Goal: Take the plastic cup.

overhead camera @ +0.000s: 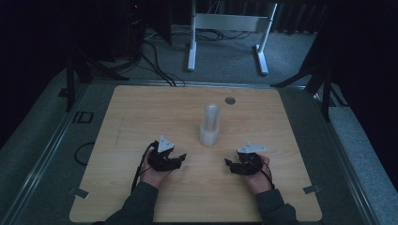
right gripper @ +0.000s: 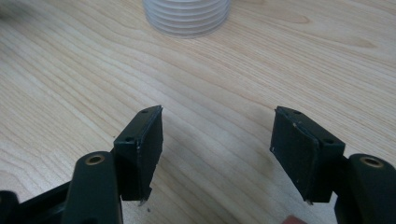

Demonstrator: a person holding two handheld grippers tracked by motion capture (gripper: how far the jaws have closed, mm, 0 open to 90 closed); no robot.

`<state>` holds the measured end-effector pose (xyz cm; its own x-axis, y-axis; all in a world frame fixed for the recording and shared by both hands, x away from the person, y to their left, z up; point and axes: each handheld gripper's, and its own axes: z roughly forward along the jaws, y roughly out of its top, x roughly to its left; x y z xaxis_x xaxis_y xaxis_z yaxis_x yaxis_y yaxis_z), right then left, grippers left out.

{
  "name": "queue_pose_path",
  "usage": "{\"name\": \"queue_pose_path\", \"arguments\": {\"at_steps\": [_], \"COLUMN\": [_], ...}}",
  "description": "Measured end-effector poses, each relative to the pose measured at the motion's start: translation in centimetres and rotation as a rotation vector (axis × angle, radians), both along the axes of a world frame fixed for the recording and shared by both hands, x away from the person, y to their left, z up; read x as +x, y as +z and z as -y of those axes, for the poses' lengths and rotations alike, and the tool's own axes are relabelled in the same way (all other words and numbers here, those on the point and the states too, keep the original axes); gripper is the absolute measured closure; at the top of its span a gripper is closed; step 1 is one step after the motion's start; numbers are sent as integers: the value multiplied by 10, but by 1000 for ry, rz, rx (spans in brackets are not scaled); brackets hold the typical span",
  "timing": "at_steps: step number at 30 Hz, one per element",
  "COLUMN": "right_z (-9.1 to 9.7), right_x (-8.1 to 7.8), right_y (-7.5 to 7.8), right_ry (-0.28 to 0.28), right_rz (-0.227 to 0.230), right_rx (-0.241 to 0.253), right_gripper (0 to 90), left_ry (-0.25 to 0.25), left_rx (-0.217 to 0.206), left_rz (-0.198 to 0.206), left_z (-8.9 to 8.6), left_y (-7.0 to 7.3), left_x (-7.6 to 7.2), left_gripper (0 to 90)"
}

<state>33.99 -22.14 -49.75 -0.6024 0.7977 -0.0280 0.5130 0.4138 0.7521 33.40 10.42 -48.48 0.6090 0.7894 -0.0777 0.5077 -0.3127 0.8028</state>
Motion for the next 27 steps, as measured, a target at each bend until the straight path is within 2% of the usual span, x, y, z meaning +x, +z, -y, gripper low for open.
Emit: {"name": "queue_pose_path", "arguments": {"at_steps": [5,7,10,11,12,16,17,18,19,20,27], "right_z": [0,0,0,0,0,0,0,0,0,0,2], "right_x": [-1,-2,-2,-2,-2,-3,-3,-3,-3,-3,4], "right_y": [2,4,5,7,8,12,16,16,18,22,43], "right_ry": [3,5,4,6,8,15,23,23,29,36,47], "right_rz": [11,14,11,13,13,17,19,19,22,28,53], "right_rx": [7,11,11,12,10,4,4,4,2,1,16], "right_gripper": [341,341,341,341,342,351,379,379,379,379,366], "left_ry": [-2,-1,0,-14,-20,-24,-40,-40,-48,-58,-95], "left_rx": [-4,-23,-30,-38,-27,-31,-66,-66,-86,-88,-65], "left_rz": [-4,-6,-10,-27,-24,-17,-24,-24,-21,-13,42], "left_z": [1,0,0,1,2,4,6,6,7,8,22], "left_y": [2,4,4,4,4,5,7,7,9,11,24], "left_x": [1,2,3,6,6,8,11,11,12,14,25], "left_gripper": [415,415,402,383,380,367,362,355,355,351,293]}}
